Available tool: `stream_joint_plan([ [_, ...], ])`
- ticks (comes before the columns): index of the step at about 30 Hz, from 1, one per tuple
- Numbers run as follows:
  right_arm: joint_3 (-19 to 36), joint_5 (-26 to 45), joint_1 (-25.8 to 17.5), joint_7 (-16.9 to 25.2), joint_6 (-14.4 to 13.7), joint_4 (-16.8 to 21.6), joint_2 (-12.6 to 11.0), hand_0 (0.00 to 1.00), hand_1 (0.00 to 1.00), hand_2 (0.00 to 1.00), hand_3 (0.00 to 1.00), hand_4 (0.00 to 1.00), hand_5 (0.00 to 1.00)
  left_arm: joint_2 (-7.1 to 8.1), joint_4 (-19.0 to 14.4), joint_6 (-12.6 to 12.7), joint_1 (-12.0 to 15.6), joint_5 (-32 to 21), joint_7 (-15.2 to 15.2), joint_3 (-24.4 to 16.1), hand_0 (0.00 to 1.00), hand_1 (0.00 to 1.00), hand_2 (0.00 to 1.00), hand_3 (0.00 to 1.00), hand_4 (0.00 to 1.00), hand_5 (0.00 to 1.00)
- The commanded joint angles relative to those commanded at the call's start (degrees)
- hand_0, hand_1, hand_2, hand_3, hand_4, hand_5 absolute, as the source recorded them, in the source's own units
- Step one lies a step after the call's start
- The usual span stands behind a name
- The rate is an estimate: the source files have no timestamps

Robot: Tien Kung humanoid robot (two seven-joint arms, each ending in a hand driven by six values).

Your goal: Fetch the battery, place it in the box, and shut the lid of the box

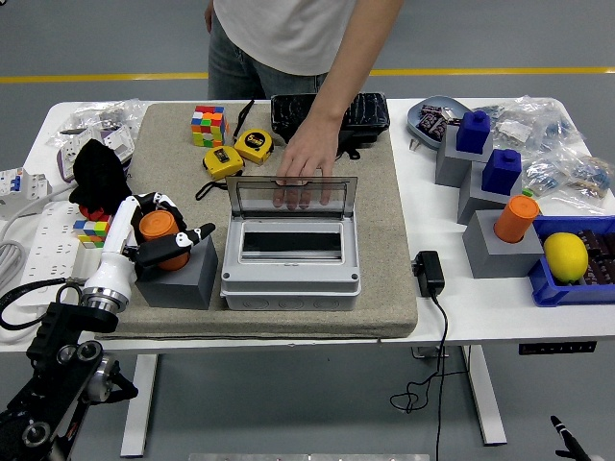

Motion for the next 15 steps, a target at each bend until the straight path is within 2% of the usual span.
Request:
stream_joint_plan([
  [9,0.1,-0.1,0.0,0.0,0.0,0.0,-0.1,0.952,0.84,0.756,0.794,0.998,0.998,-0.04,-0.1,1.0,0.0,-0.4,-0.4,0.1,0.157,0.052,0.074,0.079,0.998,0.002],
  [15,0.1,-0.2,0.0,-0.1,0.0,0.0,-0.1,0.952,0.84,0.756,0.794,0.998,0.998,0.05,0.3,4.1,-0.4,-3.5,-1.9,0.3,0.144,0.033,0.069,0.071,0.998,0.002],
])
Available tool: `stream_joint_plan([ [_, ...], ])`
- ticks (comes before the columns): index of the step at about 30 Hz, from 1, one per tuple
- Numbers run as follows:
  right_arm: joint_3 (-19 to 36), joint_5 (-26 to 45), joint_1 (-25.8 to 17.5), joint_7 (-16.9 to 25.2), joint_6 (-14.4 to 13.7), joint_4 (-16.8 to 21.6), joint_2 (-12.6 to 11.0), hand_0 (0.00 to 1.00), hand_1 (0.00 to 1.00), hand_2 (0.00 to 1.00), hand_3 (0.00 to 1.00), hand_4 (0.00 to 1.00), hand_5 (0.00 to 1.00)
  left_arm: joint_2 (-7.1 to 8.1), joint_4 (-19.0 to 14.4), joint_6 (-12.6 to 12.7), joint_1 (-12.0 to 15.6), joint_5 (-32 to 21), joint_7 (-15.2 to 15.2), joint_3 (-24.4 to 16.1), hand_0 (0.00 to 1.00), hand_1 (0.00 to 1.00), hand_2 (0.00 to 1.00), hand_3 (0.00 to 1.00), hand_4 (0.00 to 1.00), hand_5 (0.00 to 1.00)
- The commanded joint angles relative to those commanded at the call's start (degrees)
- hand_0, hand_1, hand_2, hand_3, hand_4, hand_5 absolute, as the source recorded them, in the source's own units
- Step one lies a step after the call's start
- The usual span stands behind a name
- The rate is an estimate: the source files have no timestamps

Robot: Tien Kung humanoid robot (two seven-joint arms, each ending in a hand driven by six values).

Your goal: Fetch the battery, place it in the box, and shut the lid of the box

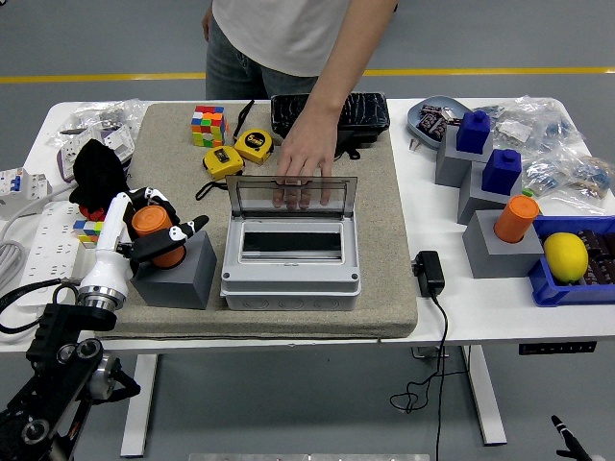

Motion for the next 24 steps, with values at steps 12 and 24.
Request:
stream_joint_plan([
  [12,0.2,-0.6,0.0,-0.1,0.0,0.0,0.1,0.952,0.839,0.756,0.794,0.998,0.998,0.07,-0.6,2.7,-0.5,-11.8,-3.4,-0.4,0.111,0.008,0.061,0.047,0.902,0.002],
  [24,-0.1,-0.4,0.1,0.0,0.0,0.0,0.1,0.951,0.839,0.756,0.794,0.998,0.998,0.46,-3.1,7.2,-1.4,-13.5,-5.6,1.5,0.094,0.002,0.047,0.031,0.892,0.002],
])
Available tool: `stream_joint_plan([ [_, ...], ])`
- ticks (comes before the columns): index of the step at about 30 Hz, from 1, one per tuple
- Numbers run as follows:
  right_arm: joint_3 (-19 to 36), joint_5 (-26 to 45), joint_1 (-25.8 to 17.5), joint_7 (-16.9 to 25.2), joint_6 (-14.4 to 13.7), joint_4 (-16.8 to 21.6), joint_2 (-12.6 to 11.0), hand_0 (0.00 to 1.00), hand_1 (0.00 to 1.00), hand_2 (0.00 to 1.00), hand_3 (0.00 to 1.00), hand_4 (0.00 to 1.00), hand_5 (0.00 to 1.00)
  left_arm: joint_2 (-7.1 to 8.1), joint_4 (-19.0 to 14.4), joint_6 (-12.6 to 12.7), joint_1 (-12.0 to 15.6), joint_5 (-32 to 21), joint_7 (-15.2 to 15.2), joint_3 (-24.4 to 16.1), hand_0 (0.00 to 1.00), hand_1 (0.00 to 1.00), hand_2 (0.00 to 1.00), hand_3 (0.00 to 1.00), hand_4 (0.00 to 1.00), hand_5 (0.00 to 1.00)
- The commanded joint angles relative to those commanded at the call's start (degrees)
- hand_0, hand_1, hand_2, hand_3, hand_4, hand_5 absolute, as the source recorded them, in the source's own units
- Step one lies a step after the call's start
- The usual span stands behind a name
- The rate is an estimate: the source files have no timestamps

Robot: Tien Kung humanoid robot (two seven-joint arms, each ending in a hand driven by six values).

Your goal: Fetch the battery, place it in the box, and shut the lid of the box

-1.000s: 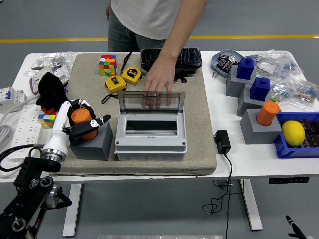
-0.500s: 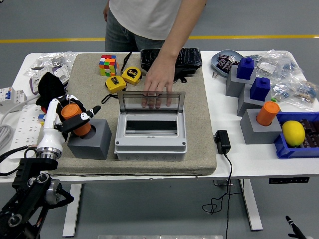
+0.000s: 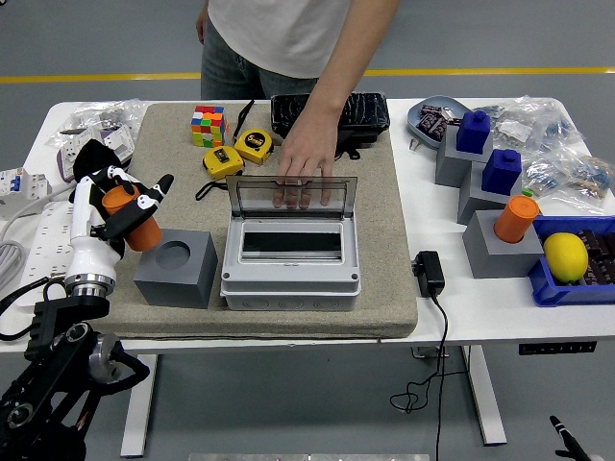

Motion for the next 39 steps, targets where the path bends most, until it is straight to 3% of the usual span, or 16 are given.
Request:
stream_joint_plan([
  [5,0.1,-0.1,0.0,0.0,0.0,0.0,-0.1,0.951,0.839,0.756,0.793,0.998,0.998,0.89,-1.8,2.2,-0.6,5.4,0.8,2.1,0.078,0.002,0.038,0.03,0.919,0.002],
  [10,0.2,-0.3,0.1,-0.1,0.0,0.0,-0.2,0.951,0.839,0.756,0.793,0.998,0.998,2.65,-3.1,4.4,-2.4,15.8,3.4,5.4,0.059,0.002,0.03,0.022,0.928,0.002],
  [16,0.3,-0.3,0.2,-0.1,0.0,0.0,-0.4,0.951,0.839,0.756,0.793,0.998,0.998,4.46,-4.6,5.2,-4.4,29.5,6.7,9.4,0.059,0.002,0.019,0.004,0.925,0.002],
  [25,0.4,-0.7,0.3,-0.1,0.0,0.0,-0.4,0.951,0.839,0.756,0.794,0.998,0.998,6.05,-5.8,6.5,-8.3,49.3,10.8,20.9,0.057,0.002,0.014,0.002,0.914,0.002],
  [33,0.5,-1.4,0.4,-0.3,0.1,0.0,-0.5,0.95,0.839,0.756,0.793,0.998,0.998,4.93,-2.7,7.7,-13.4,50.2,12.0,31.2,0.057,0.002,0.013,0.002,0.912,0.002],
  [39,0.2,-1.7,0.6,-0.3,0.2,0.0,-0.6,0.951,0.84,0.756,0.793,0.998,0.998,2.69,2.7,8.6,-17.4,47.1,11.1,36.3,0.057,0.002,0.012,0.002,0.931,0.002],
])
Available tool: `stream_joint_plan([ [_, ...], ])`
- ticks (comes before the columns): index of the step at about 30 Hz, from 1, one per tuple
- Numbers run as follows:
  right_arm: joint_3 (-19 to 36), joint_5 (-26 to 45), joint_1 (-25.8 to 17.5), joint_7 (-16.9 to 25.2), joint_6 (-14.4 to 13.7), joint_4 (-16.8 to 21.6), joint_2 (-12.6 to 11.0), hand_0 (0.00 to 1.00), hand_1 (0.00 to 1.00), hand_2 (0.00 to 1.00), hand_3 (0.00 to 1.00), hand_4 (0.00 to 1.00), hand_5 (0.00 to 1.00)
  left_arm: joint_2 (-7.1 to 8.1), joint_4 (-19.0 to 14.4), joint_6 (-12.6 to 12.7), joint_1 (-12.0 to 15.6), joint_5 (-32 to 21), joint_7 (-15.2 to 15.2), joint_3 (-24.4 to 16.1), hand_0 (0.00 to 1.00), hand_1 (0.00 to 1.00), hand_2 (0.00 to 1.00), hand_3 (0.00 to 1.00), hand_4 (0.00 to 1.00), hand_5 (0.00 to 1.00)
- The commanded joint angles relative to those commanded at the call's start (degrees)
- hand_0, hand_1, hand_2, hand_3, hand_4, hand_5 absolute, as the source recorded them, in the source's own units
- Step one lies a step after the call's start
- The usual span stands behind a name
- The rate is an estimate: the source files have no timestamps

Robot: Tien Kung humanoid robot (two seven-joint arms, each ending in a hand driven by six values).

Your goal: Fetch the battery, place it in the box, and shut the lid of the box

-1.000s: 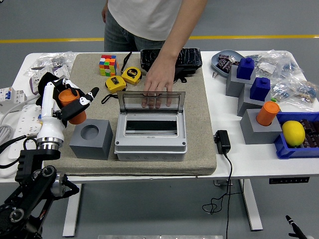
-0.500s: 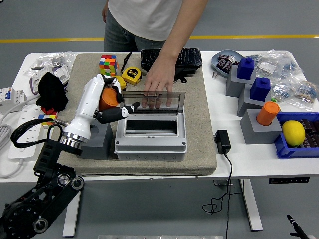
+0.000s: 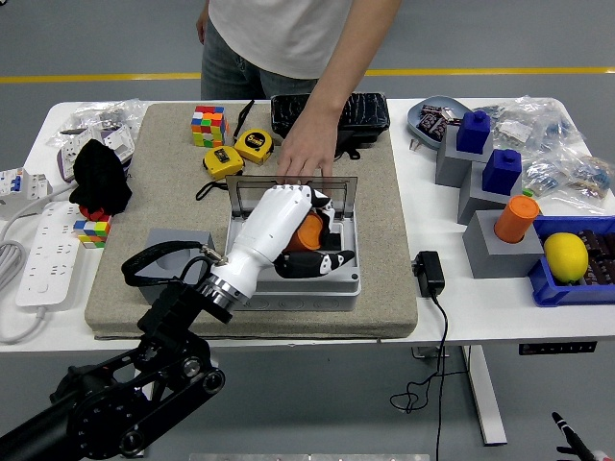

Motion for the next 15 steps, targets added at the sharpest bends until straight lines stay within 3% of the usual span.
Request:
stream_joint_plan([
  [4,0.0,-0.3,0.0,0.0,0.0,0.0,0.0,0.95,0.84,0.756,0.793,0.998,0.998,-1.48,3.5,0.9,-1.6,-2.5,-1.1,1.8,0.057,0.002,0.011,0.002,0.927,0.002],
  [10,0.0,-0.9,0.1,-0.1,0.2,0.0,0.0,0.95,0.84,0.756,0.793,0.998,0.998,-5.14,10.9,1.9,-5.0,-4.0,-2.5,2.9,0.057,0.002,0.012,0.002,0.928,0.002],
  [15,-0.2,-0.8,0.2,0.0,0.2,0.0,0.1,0.95,0.84,0.756,0.793,0.998,0.998,-5.3,14.6,2.3,-6.1,-4.5,-3.1,1.7,0.057,0.002,0.012,0.002,0.928,0.002],
])
